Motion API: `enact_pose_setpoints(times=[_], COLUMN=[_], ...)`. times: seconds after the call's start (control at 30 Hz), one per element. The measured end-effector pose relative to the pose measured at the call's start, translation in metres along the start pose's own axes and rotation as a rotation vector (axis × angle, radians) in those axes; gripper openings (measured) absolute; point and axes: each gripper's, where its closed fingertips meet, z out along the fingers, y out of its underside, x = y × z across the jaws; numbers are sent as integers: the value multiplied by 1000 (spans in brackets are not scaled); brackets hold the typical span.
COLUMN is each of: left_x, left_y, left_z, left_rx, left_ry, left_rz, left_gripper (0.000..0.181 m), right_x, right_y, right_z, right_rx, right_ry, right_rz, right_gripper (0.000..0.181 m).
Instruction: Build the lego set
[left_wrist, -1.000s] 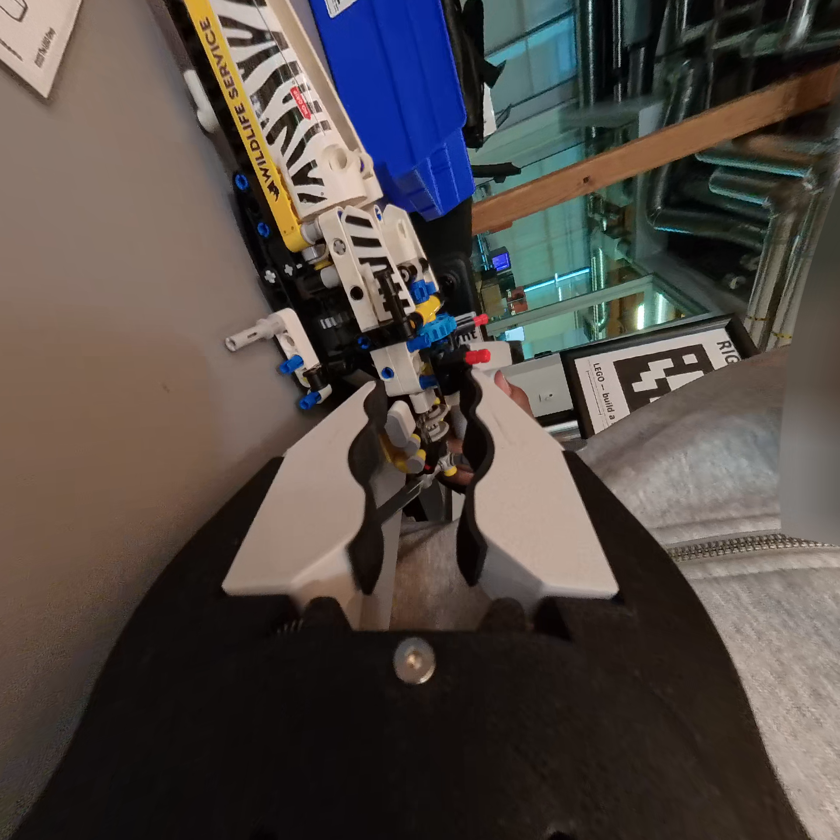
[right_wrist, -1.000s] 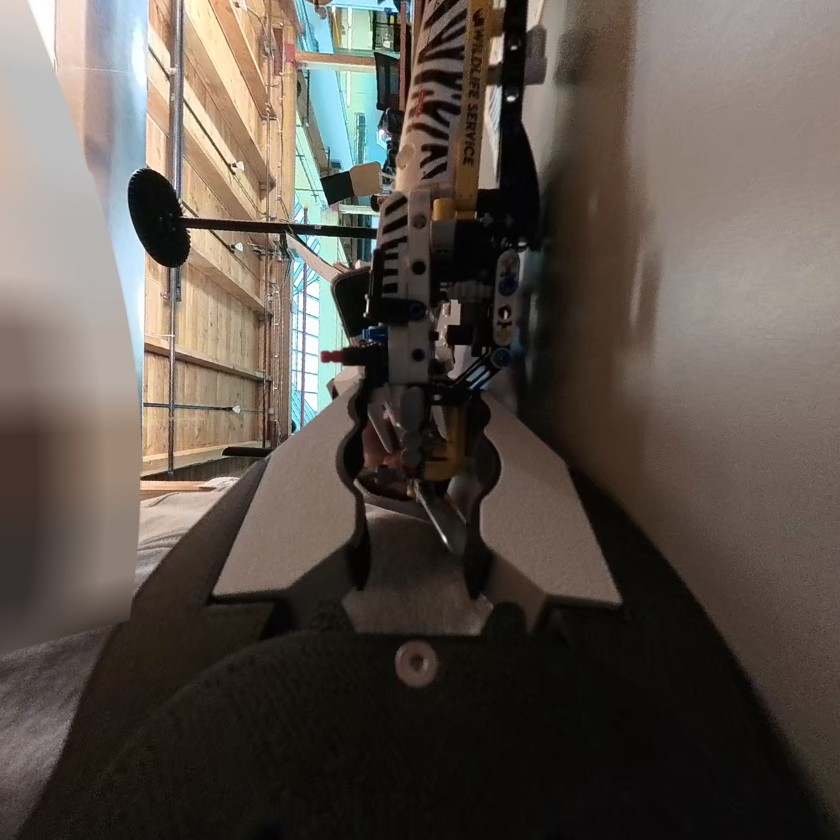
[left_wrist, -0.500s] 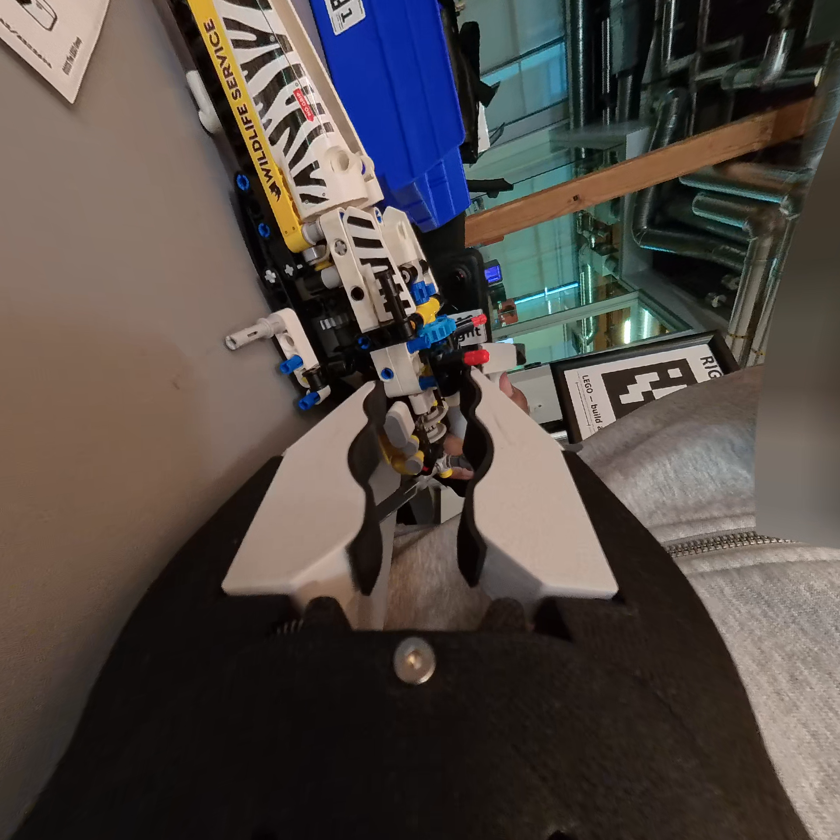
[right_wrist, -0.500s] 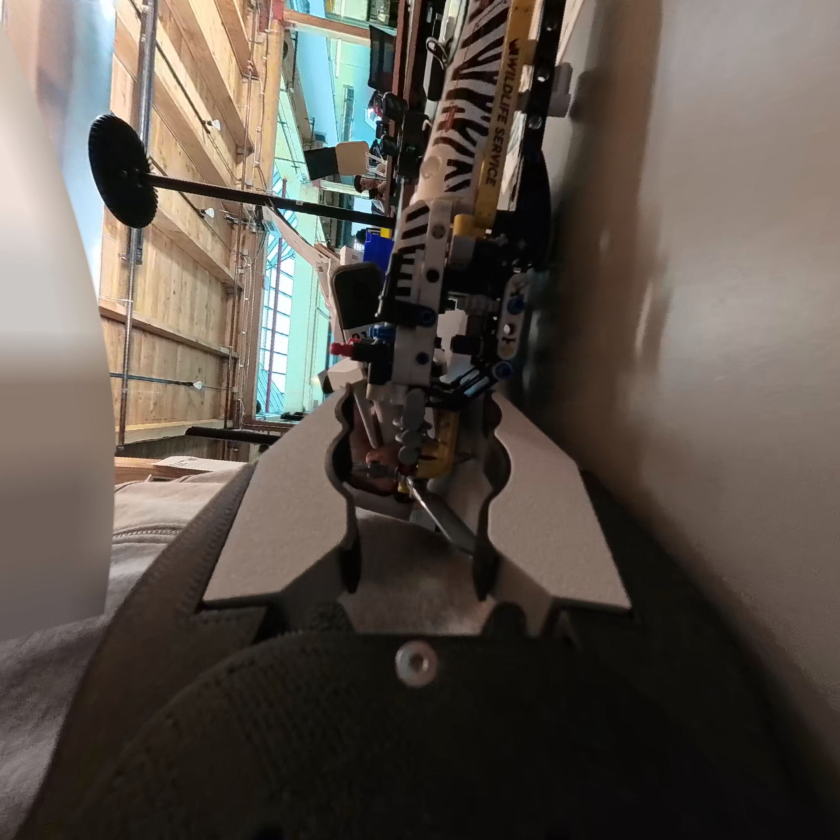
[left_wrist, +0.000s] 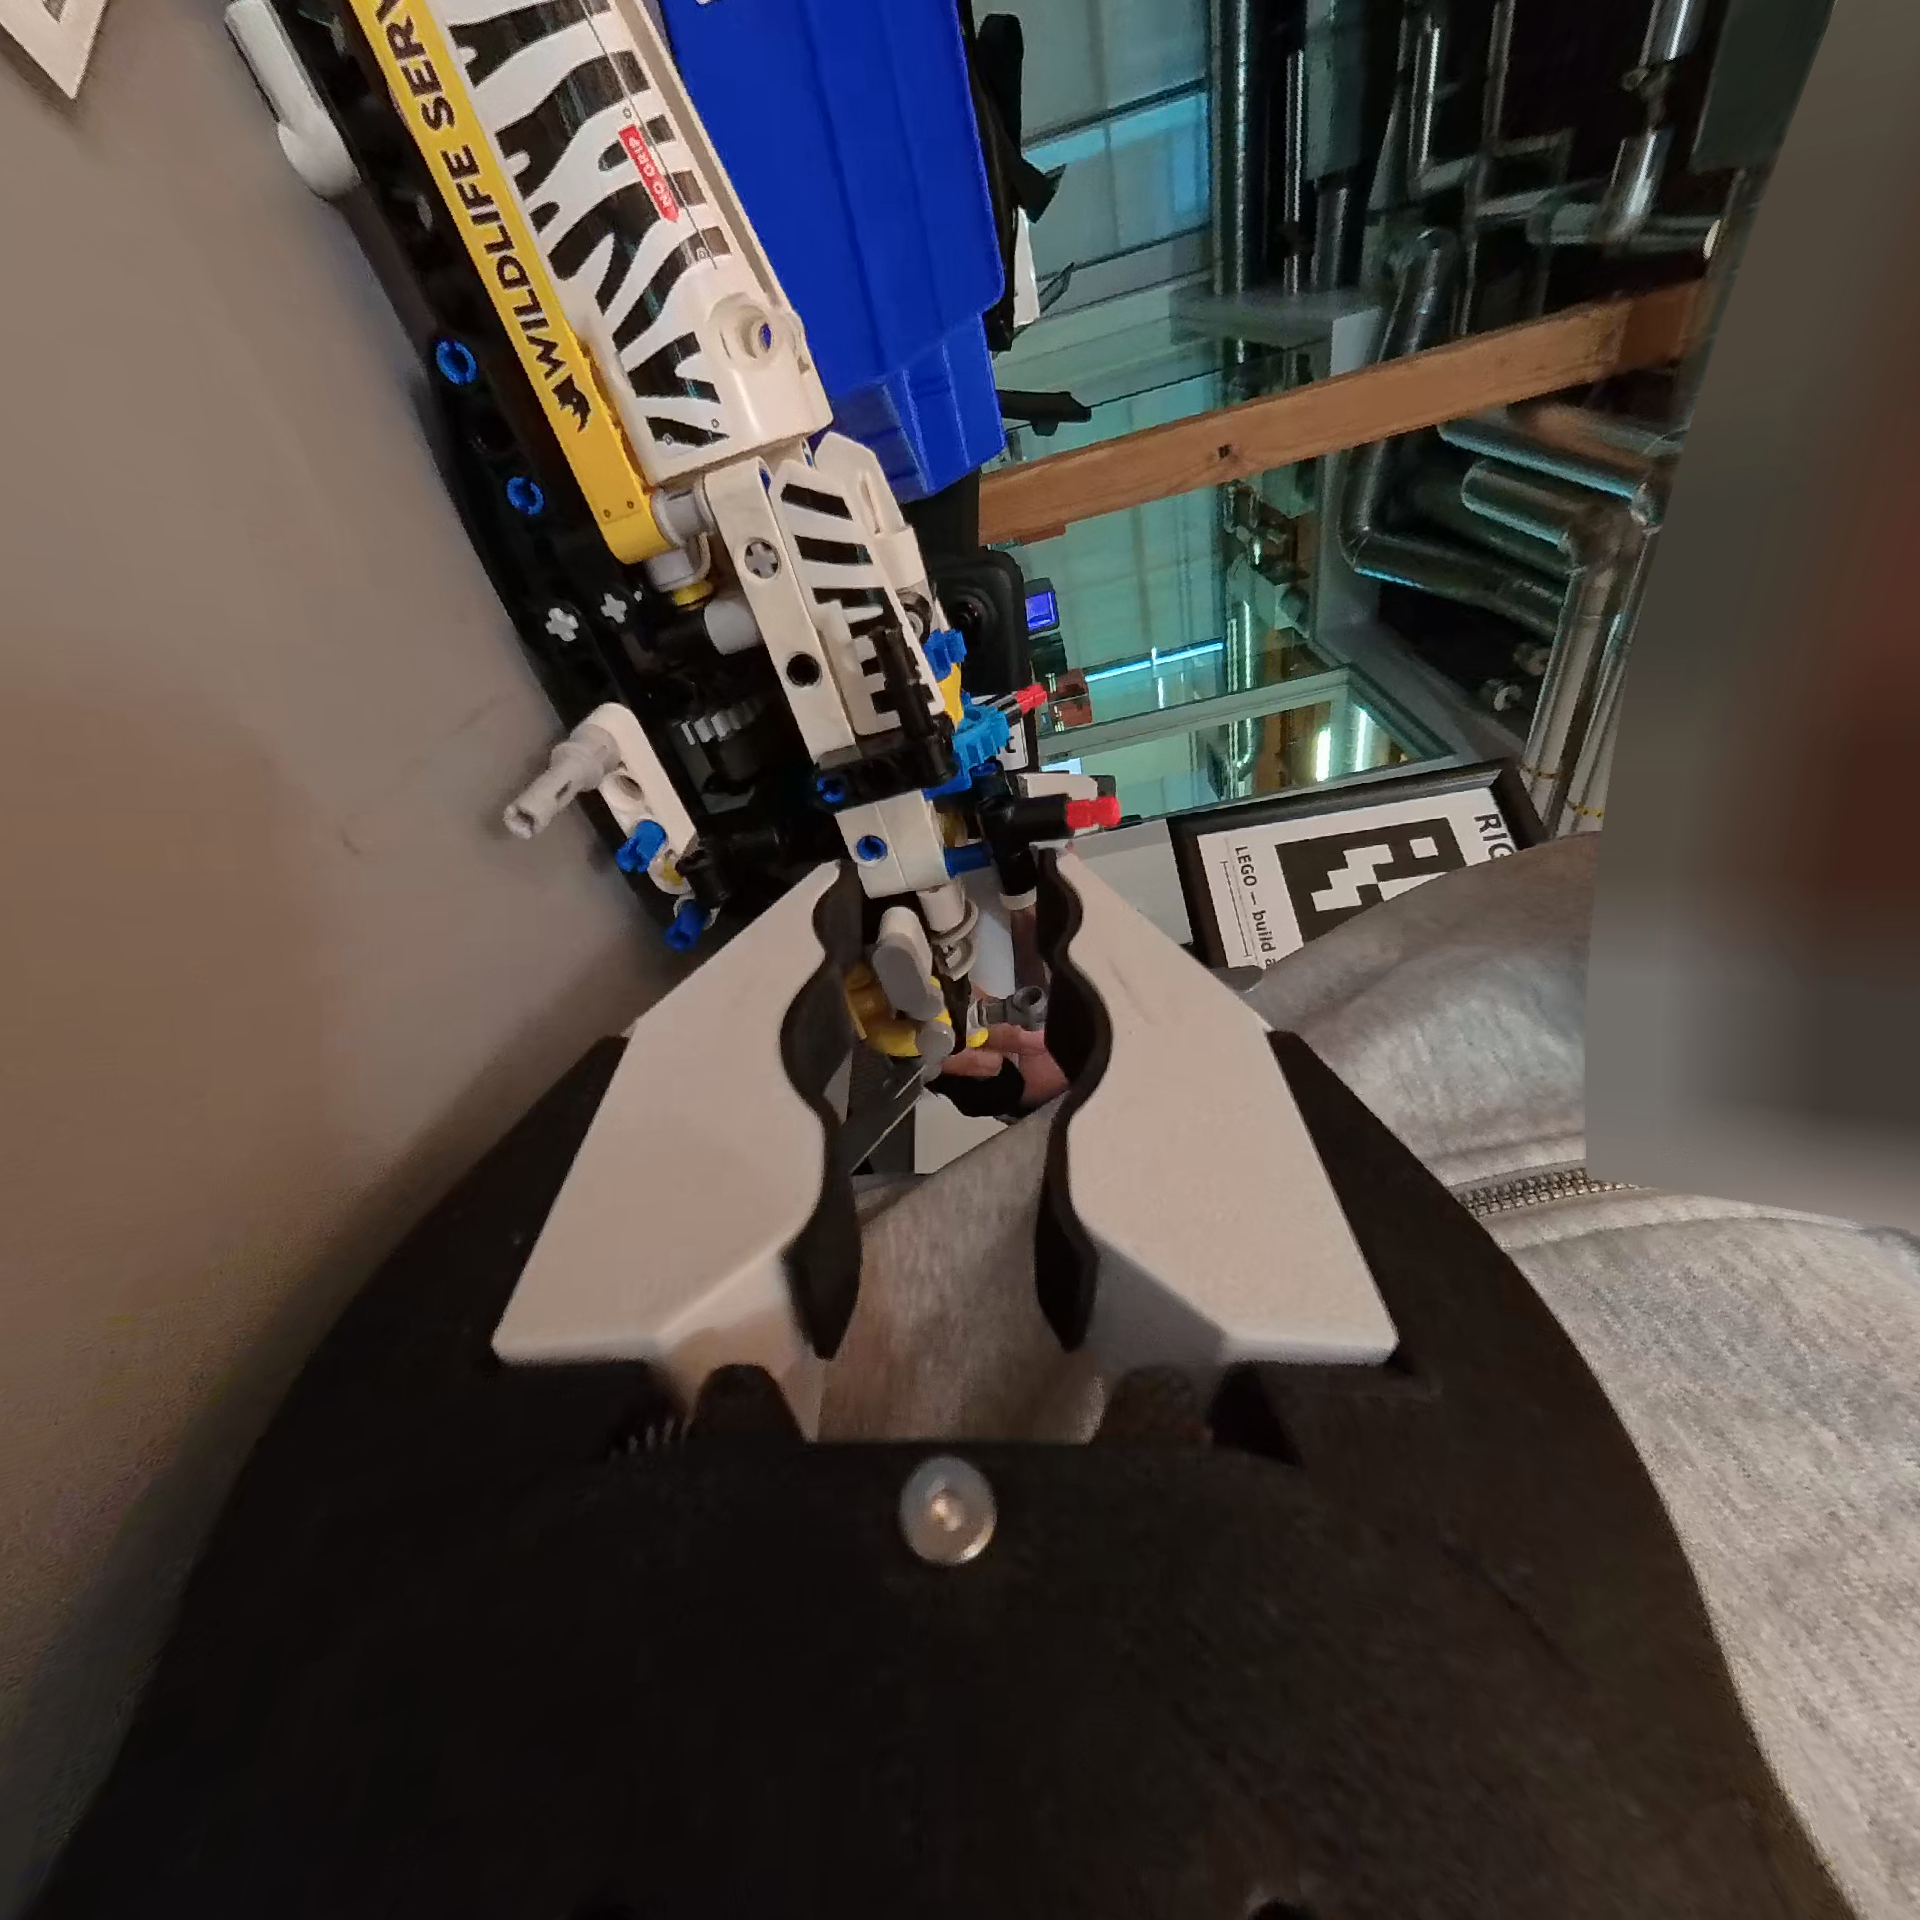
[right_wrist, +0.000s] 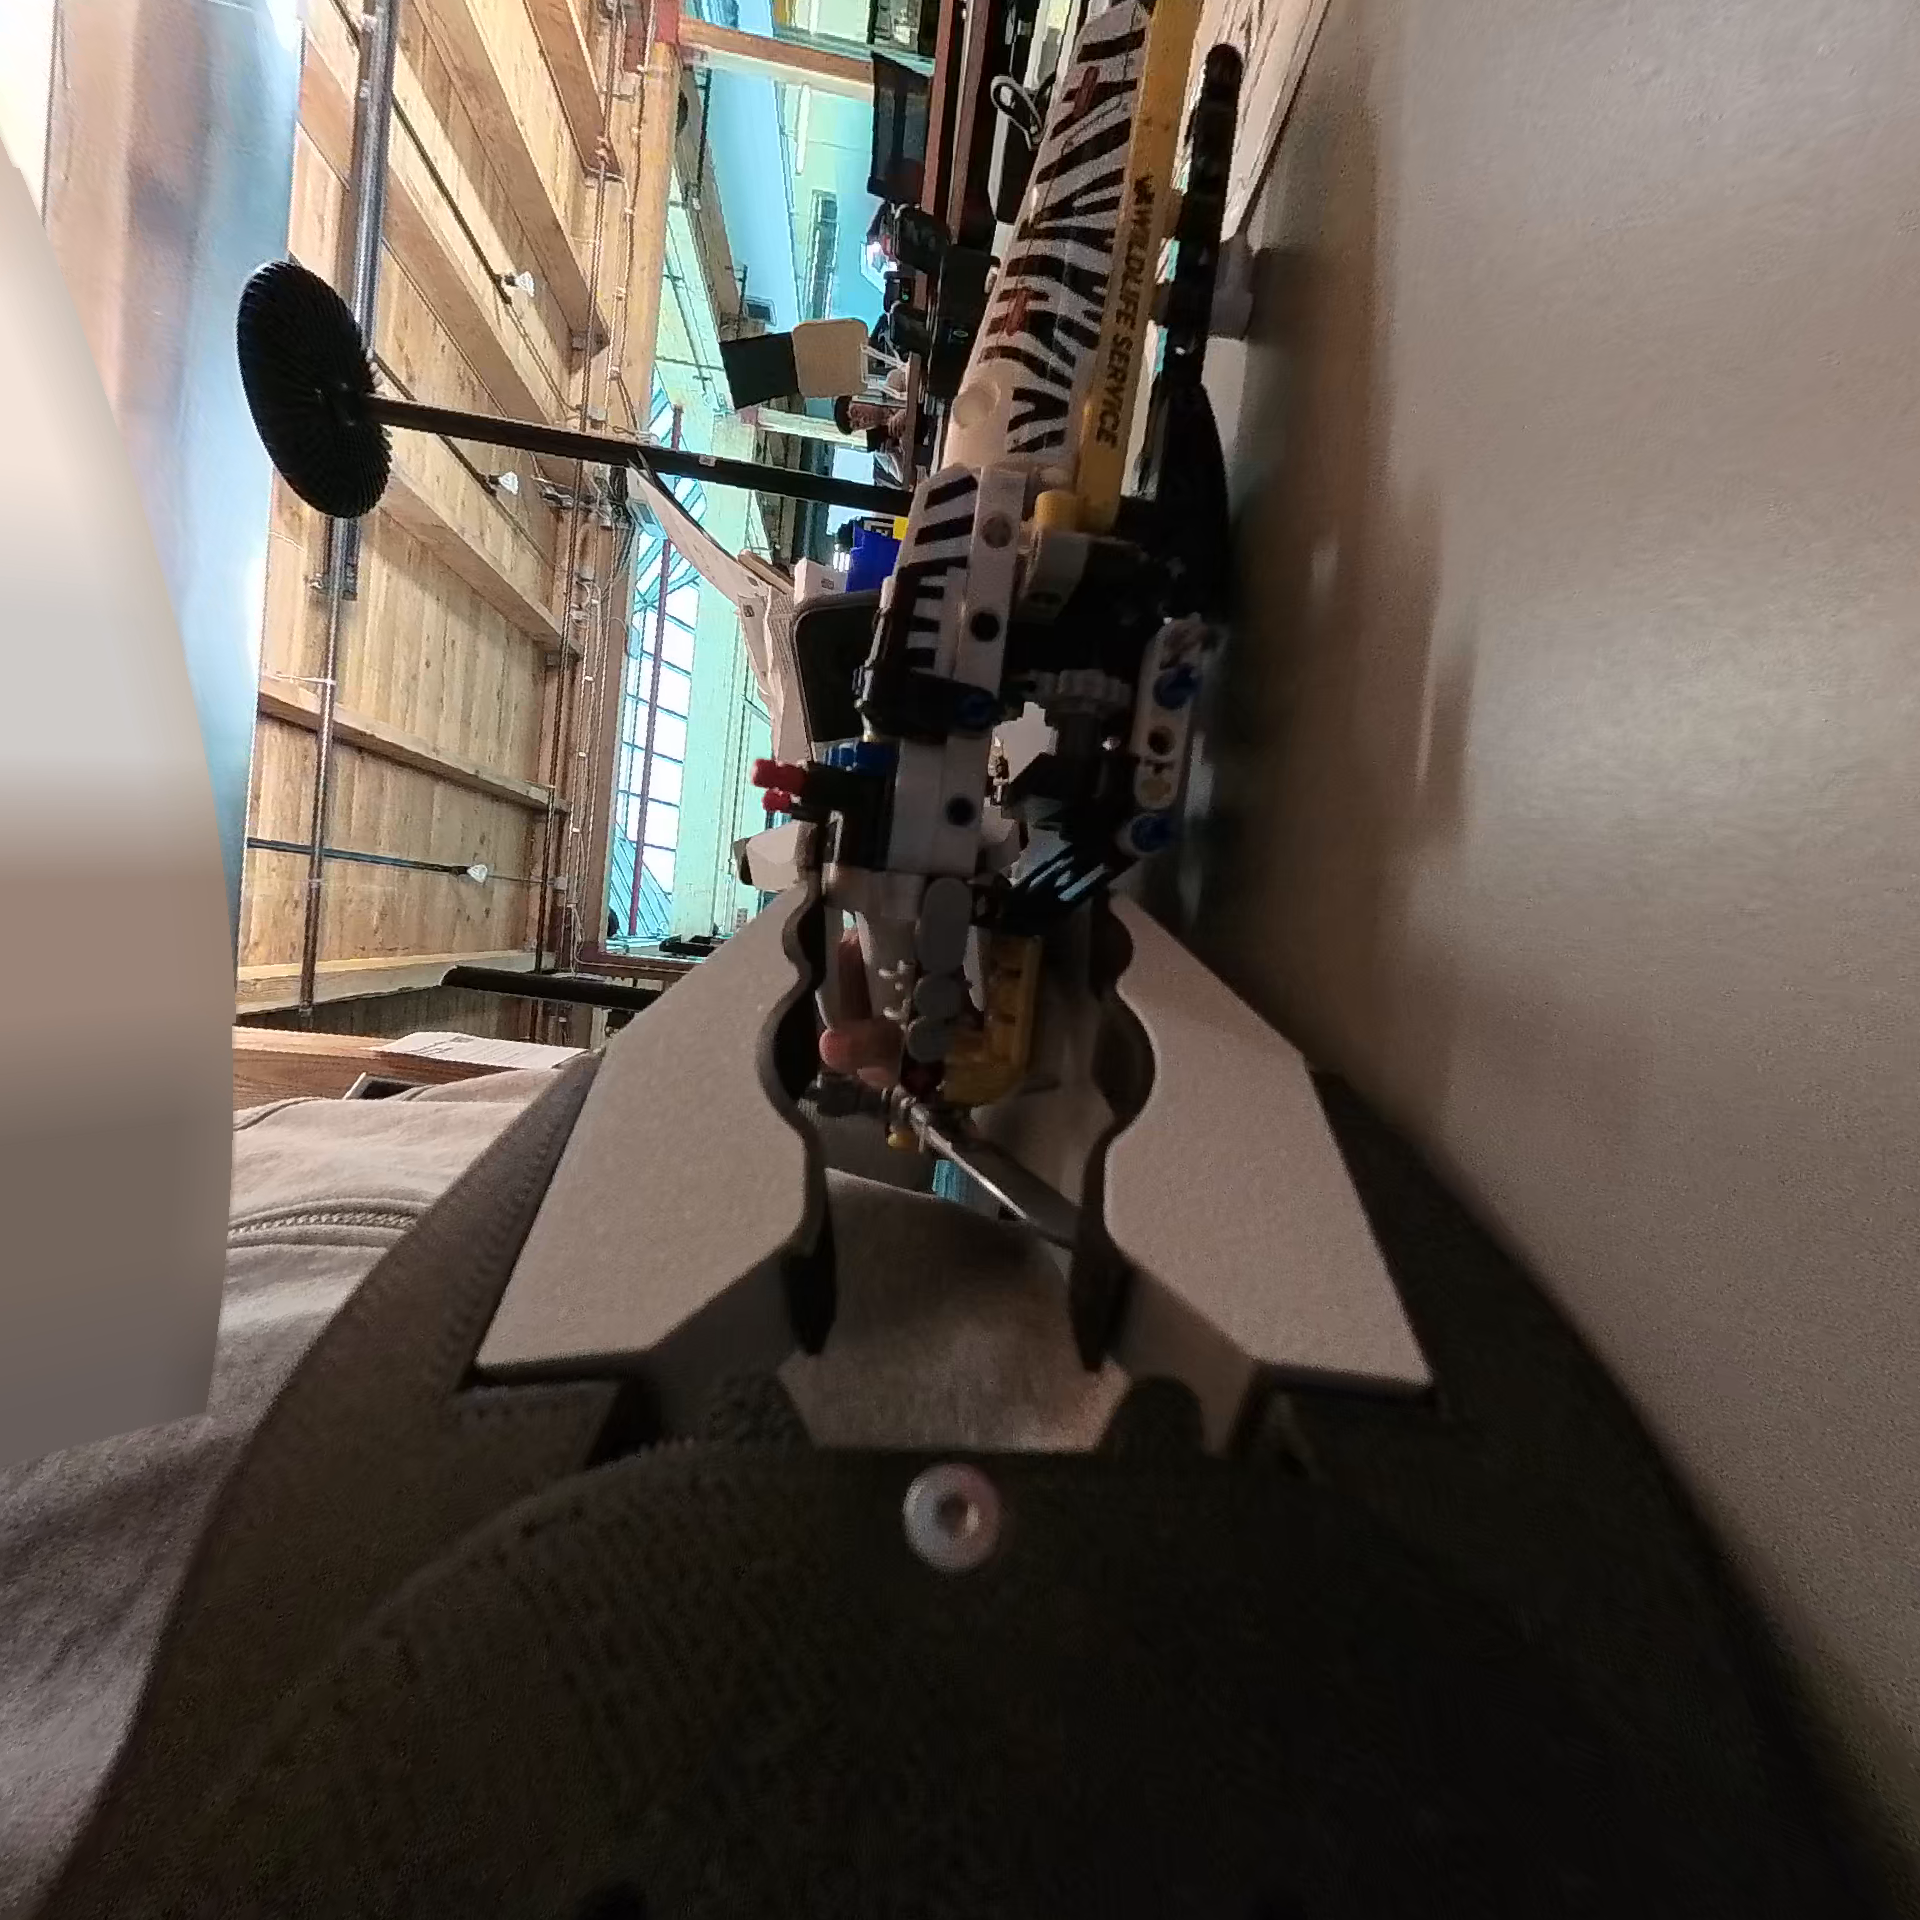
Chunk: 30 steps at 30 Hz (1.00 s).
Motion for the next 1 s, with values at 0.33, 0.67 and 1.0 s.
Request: enact_pose_setpoints(times=[0.33, 0.67, 1.0], left_x=[-1, -1, -2], left_y=[-1, -1, -1], left_z=[0, 0, 4], left_rx=[15, 18, 38], left_ry=[8, 9, 0], left_rz=[-40, -50, -51], left_gripper=[34, 32, 32], right_x=[1, 1, 1], right_y=[1, 0, -2], right_z=[0, 0, -2], right_rx=[-19, -18, -2], right_ry=[3, 8, 6], right_rz=[-12, -7, 10], right_gripper=[49, 47, 46])
